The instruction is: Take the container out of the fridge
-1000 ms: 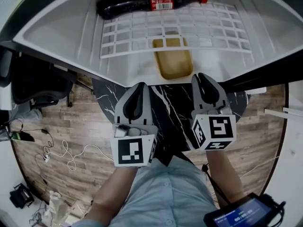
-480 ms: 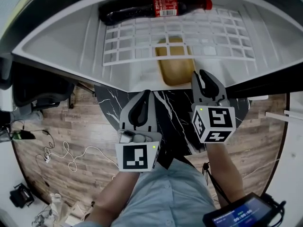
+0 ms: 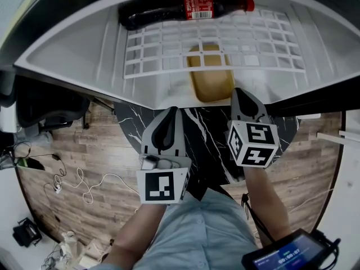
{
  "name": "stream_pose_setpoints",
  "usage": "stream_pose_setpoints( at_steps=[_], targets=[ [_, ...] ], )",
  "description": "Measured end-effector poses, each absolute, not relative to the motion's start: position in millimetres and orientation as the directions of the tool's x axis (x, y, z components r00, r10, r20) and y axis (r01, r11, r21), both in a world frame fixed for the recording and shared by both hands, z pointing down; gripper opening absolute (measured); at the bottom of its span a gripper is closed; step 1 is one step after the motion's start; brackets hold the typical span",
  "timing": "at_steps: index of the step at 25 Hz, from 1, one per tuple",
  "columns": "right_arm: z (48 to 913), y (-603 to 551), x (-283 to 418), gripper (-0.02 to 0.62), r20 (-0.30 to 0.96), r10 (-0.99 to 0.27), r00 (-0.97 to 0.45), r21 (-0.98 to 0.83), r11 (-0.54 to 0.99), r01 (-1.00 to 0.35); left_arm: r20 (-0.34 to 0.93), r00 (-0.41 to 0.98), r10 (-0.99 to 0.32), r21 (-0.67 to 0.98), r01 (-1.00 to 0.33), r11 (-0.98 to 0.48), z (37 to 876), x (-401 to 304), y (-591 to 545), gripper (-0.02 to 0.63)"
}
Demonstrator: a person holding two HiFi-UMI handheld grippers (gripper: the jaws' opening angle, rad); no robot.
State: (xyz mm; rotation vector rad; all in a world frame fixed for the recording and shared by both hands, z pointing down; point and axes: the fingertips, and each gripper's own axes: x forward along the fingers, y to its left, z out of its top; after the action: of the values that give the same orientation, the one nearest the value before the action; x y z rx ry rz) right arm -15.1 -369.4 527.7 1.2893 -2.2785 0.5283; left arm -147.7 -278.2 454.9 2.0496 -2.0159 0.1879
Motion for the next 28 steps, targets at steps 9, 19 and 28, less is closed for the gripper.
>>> stream_pose_setpoints(
  at_steps=[9, 19, 28],
  targets=[
    [526.6, -377.0, -20.4, 0.106, 0.549, -0.695, -0.464, -0.107, 0.493, -0.864, 0.274, 0.023, -0.962, 0.084, -0.996, 0.000, 455.4, -148.6, -271.8, 0.014],
    [540.9, -378.1, -21.8, 0.053, 0.605, -0.675, -0.422, -0.092, 0.467, -0.880, 0.272, -0.002, -0.962, 0.082, -0.996, 0.025, 453.3, -163.7, -272.7, 0.014],
    [544.2, -348.6, -12.4, 0.060, 0.622, -0.657, -0.426, -0.119, 0.459, -0.880, 0.267, 0.025, -0.963, 0.088, -0.996, -0.001, 451.7, -148.6, -267.3, 0.014]
  ],
)
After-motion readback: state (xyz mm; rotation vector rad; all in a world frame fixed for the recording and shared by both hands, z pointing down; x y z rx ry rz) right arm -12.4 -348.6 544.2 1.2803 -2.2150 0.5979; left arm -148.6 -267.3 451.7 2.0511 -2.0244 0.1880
